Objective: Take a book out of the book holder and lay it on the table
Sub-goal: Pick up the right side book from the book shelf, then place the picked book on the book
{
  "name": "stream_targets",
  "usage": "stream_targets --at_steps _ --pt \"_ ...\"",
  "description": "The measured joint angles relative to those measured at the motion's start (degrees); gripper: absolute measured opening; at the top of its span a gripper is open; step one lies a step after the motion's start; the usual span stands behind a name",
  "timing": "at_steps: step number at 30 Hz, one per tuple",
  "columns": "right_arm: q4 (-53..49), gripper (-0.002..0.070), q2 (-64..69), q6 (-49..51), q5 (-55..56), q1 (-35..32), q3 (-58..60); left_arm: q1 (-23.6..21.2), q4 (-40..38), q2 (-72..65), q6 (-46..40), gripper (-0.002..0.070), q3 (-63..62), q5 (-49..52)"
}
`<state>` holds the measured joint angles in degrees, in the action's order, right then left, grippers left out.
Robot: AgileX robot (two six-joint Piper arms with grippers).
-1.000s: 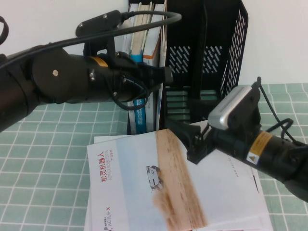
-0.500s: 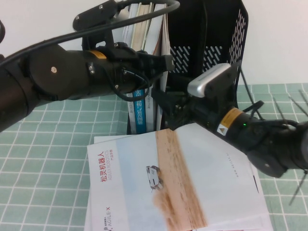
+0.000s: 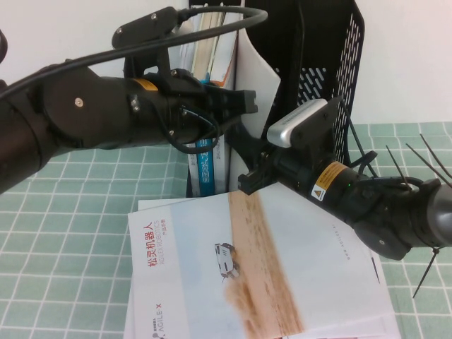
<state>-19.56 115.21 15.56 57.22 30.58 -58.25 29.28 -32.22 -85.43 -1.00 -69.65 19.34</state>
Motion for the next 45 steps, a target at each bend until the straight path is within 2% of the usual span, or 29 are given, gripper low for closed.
stream_targets --at_steps 3,5,13,19,22,26,33,37,42,45 --pt "0.2 0.0089 0.0 0.0 1.6 0.0 0.0 0.0 0.0 0.1 0.0 -0.0003 0.0 0.9" --pt "1.0 0.0044 0.0 0.0 3.2 0.0 0.0 0.0 0.0 0.7 0.0 -0.0003 0.0 1.7" --pt "6.4 0.0016 -2.4 -3.6 6.0 0.0 0.0 0.0 0.8 7.4 -0.9 -0.0003 0.0 4.5" --pt "7.1 0.0013 -11.1 -13.3 4.0 0.0 0.0 0.0 2.0 13.9 -1.5 -0.0002 0.0 9.2" --pt "7.2 0.0011 -17.4 -19.7 -3.7 0.0 0.0 0.0 2.9 17.1 -1.4 -0.0002 0.0 11.7" --pt "5.9 0.0011 -26.8 -26.8 -19.9 0.0 0.0 0.0 3.4 21.4 -0.7 -0.0002 0.0 13.8" --pt "-9.5 0.001 -41.6 -28.0 -51.6 2.0 0.0 0.0 3.8 27.8 -0.3 -0.0002 -0.1 16.1" --pt "-12.3 0.001 -47.9 -27.8 -65.9 5.4 0.0 0.0 3.8 30.4 -0.3 -0.0002 -0.2 17.4" --pt "-12.6 0.001 -49.2 -29.1 -79.8 11.1 0.0 0.0 3.8 31.0 -0.3 -0.0002 -0.4 18.2" --pt "-12.1 0.001 -46.4 -30.7 -84.1 15.1 0.0 0.0 3.8 31.0 -0.3 -0.0002 -0.4 18.9"
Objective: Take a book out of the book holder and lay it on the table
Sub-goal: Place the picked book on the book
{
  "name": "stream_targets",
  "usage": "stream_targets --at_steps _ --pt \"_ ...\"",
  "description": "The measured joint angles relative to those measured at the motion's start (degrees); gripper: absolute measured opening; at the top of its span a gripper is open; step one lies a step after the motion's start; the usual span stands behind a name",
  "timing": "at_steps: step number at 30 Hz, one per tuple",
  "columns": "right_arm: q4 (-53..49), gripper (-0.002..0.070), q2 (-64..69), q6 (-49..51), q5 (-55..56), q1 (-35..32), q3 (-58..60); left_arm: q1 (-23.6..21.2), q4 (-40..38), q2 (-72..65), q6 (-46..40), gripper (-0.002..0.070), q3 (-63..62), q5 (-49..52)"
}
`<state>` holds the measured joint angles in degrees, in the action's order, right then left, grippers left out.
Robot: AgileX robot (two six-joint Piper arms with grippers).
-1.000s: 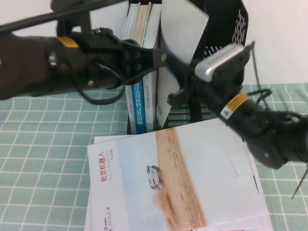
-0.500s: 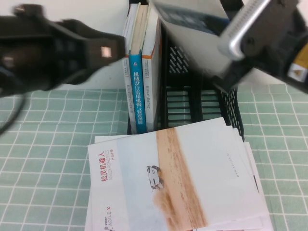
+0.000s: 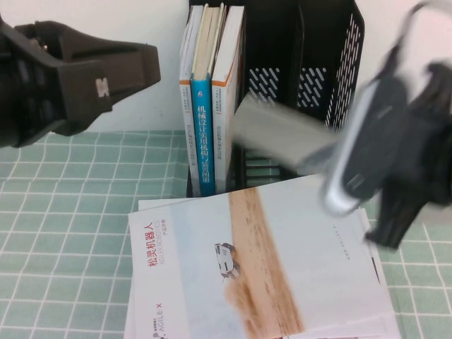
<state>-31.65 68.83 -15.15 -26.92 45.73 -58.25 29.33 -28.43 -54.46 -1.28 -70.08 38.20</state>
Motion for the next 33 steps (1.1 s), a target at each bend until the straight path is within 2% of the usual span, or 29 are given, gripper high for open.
stream_targets --at_steps 4,10,16,18,22,25,29,33 --pt "0.6 0.001 5.8 -0.7 -0.8 5.8 0.0 0.0 0.0 0.0 0.0 -0.0002 0.0 0.2" --pt "-0.2 0.001 13.6 -0.8 3.7 12.9 0.0 0.0 0.0 0.0 -0.4 -0.0002 0.0 1.2" --pt "2.6 0.0018 21.7 -0.9 5.5 14.0 0.0 0.0 0.0 0.0 -1.0 -0.0002 0.0 2.8" --pt "4.8 0.007 23.5 -0.9 5.0 14.0 0.0 0.0 0.0 0.0 -1.0 -0.0002 0.0 3.4" --pt "10.1 0.0332 24.6 -1.0 4.2 14.0 0.0 0.0 0.1 0.0 -1.3 -0.0002 0.0 4.2" --pt "14.9 0.0461 24.1 -1.3 4.0 14.0 -0.4 0.0 0.2 0.0 -1.4 -0.0002 0.0 4.4" --pt "27.2 0.0504 22.6 -6.7 1.4 14.0 -0.5 0.0 1.1 0.0 -1.5 -0.0002 0.0 4.4" --pt "44.7 0.0509 20.7 -19.1 -5.5 14.0 -0.5 0.0 2.8 0.0 -1.6 -0.0002 0.0 4.5"
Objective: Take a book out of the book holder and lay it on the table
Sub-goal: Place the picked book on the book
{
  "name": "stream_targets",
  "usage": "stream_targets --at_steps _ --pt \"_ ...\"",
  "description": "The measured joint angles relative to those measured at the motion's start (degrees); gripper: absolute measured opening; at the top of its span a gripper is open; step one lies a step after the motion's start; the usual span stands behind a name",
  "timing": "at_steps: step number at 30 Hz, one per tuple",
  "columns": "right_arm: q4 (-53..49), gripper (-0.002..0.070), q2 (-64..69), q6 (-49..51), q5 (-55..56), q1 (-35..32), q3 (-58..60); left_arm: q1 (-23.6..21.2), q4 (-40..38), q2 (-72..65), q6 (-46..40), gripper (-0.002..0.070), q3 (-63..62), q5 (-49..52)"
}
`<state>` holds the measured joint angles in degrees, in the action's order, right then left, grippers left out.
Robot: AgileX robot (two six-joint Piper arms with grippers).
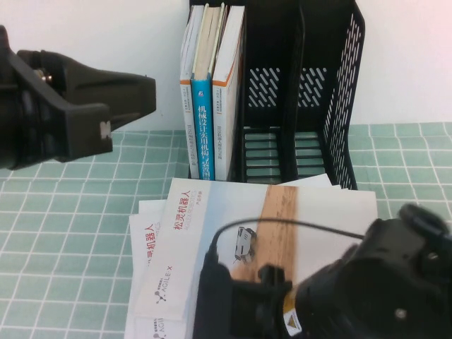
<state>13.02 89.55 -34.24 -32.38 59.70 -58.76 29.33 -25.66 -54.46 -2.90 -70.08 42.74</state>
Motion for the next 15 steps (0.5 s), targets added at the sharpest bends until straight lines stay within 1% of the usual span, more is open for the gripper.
stream_targets --at_steps 2,4,6,8,9,10,12,15 --pt "7.3 0.0487 -1.2 -6.6 -3.2 0.0 0.0 0.0 0.7 0.0 0.0 -0.0002 0.0 0.0" --pt "11.7 0.0426 -3.6 -11.2 -4.5 0.0 0.0 0.0 1.6 0.0 -0.6 -0.0002 0.0 0.0" --pt "12.7 0.0317 -6.6 -13.3 -4.1 0.0 0.0 0.0 2.6 0.0 -2.1 -0.0002 0.0 0.0" --pt "11.7 0.0187 -10.9 -14.1 -2.6 0.0 0.0 0.0 3.9 0.0 -3.4 -0.0002 0.0 0.0" --pt "10.3 0.0121 -13.3 -14.2 -1.6 0.0 0.0 0.0 4.5 0.0 -3.9 -0.0002 0.1 -0.2" --pt "8.2 0.0079 -15.7 -14.0 -0.6 0.0 0.0 0.0 5.3 0.3 -4.4 -0.0002 0.7 -0.6" --pt "2.1 0.0036 -20.1 -11.2 0.6 0.0 0.0 0.0 6.6 0.9 -5.2 -0.0002 2.0 -1.9" --pt "-10.8 0.0011 -26.9 -1.5 -0.7 0.0 0.0 0.0 7.3 3.2 -8.6 -0.0003 5.9 -4.7"
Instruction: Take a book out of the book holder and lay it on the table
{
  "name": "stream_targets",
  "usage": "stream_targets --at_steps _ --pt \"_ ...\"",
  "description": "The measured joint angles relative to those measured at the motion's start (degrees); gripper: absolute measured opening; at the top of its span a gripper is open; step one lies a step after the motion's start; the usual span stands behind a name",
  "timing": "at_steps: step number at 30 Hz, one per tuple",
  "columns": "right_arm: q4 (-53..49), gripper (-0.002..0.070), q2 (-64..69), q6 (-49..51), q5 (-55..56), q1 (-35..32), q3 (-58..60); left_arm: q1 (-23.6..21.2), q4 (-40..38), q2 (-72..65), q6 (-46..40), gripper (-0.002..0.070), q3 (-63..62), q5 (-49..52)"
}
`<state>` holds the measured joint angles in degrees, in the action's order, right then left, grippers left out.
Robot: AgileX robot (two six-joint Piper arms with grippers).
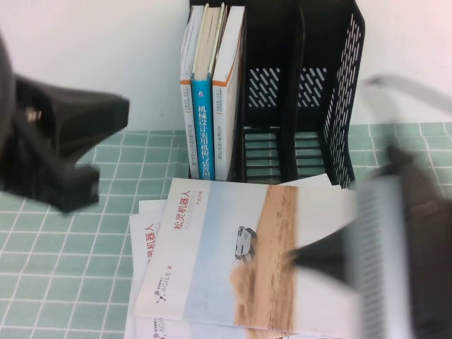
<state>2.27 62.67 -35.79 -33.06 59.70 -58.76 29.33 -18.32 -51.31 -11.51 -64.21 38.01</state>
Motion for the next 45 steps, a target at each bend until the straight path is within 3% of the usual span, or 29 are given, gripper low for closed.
stream_targets --at_steps 4,9,13,17,26,30,45 --pt "-20.6 0.0002 -8.6 19.0 -11.2 0.0 0.0 0.0 0.0 5.4 -5.0 -0.0002 7.7 -5.8" --pt "-32.3 0.0 -18.0 32.7 -27.0 0.0 0.2 0.0 -0.3 13.0 -7.7 -0.0002 19.1 -15.0" --pt "-32.6 -0.0001 -27.1 37.1 -27.2 0.0 3.4 0.0 -0.4 18.4 -8.8 -0.0002 27.7 -20.4" --pt "-30.5 -0.0001 -36.1 39.7 -22.5 0.0 13.8 0.0 -0.5 22.2 -13.5 -0.0002 35.4 -22.9" --pt "-22.4 -0.0002 -45.8 41.3 2.4 0.0 37.8 0.0 -0.7 24.6 -17.9 -0.0002 43.0 -27.4" --pt "-20.7 -0.0002 -45.8 43.9 6.7 0.0 41.0 0.0 -0.7 24.6 -18.0 -0.0002 44.6 -26.7" --pt "-19.3 -0.0002 -46.2 45.8 5.7 0.0 43.4 0.0 -0.8 24.6 -18.0 -0.0003 46.5 -18.5"
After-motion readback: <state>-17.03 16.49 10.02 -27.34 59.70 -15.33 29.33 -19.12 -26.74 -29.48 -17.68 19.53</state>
